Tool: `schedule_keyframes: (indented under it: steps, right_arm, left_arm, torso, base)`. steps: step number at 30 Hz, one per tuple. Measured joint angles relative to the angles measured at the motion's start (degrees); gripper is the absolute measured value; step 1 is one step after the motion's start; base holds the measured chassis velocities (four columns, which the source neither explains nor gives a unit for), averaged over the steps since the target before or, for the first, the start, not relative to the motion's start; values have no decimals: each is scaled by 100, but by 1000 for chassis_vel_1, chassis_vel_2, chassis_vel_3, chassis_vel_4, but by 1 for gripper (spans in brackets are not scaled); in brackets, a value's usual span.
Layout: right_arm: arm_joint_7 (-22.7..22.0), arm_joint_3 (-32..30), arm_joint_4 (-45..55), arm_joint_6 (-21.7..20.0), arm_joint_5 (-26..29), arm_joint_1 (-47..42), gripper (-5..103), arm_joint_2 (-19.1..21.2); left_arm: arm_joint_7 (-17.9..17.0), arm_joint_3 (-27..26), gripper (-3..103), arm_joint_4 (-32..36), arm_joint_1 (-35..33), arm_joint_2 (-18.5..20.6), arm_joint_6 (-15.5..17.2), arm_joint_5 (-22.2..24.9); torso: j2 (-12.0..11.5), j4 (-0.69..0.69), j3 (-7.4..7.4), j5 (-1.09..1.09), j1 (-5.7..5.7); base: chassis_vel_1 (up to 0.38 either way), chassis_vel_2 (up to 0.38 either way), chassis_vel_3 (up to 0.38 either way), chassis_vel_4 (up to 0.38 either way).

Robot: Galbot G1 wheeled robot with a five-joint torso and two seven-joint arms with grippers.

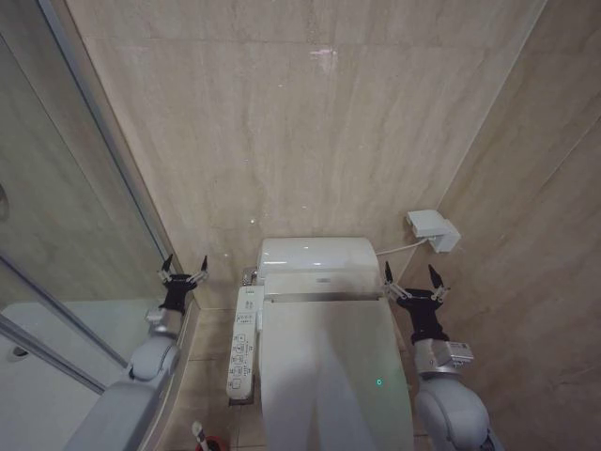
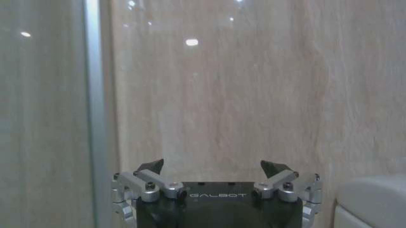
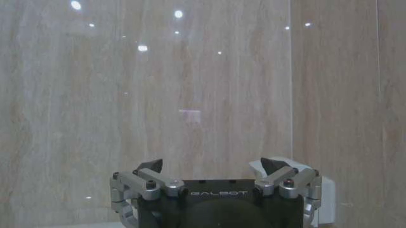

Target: Open the toilet lid, clean the toilet bowl with a toilet brush, close the toilet lid, and flush.

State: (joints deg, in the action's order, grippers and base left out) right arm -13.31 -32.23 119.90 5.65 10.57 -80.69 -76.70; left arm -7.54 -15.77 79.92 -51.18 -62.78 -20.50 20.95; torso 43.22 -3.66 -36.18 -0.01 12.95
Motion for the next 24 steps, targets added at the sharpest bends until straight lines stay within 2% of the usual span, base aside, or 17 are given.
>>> schedule_keyframes:
  steps: [5, 6, 13, 14, 20, 21, 24]
  right_arm:
    - [0, 0, 0, 0, 0, 0, 100, 0]
    - [0, 0, 0, 0, 0, 0, 100, 0]
    - [0, 0, 0, 0, 0, 0, 100, 0]
    - [0, 0, 0, 0, 0, 0, 100, 0]
    - [0, 0, 0, 0, 0, 0, 100, 0]
    - [0, 0, 0, 0, 0, 0, 100, 0]
    - [0, 0, 0, 0, 0, 0, 100, 0]
  left_arm:
    - [229, 513, 100, -691, 604, -44, -217, 17]
    - [299, 626, 91, -860, 754, -52, -285, 16]
    - [542, 1032, 91, -1383, 1176, -119, -504, 20]
    - [595, 1104, 64, -1485, 1216, -128, -572, -28]
    - [822, 1208, 64, -1769, 1265, -122, -793, -431]
    - [886, 1219, 37, -1839, 1274, -116, -841, -566]
    - [1027, 1273, 37, -1918, 1278, -86, -917, -694]
  torso:
    - [0, 0, 0, 0, 0]
    - [0, -1, 0, 1, 0]
    - [0, -1, 0, 1, 0]
    - [0, -1, 0, 0, 0]
    - [0, 0, 0, 0, 0]
    - [0, 0, 1, 0, -1]
    - [0, 0, 0, 0, 0]
  base:
    - [0, 0, 0, 0]
    - [0, 0, 0, 0]
    - [0, 0, 0, 0]
    - [0, 0, 0, 0]
    - [0, 0, 0, 0]
    - [0, 0, 0, 0]
    - [0, 0, 0, 0]
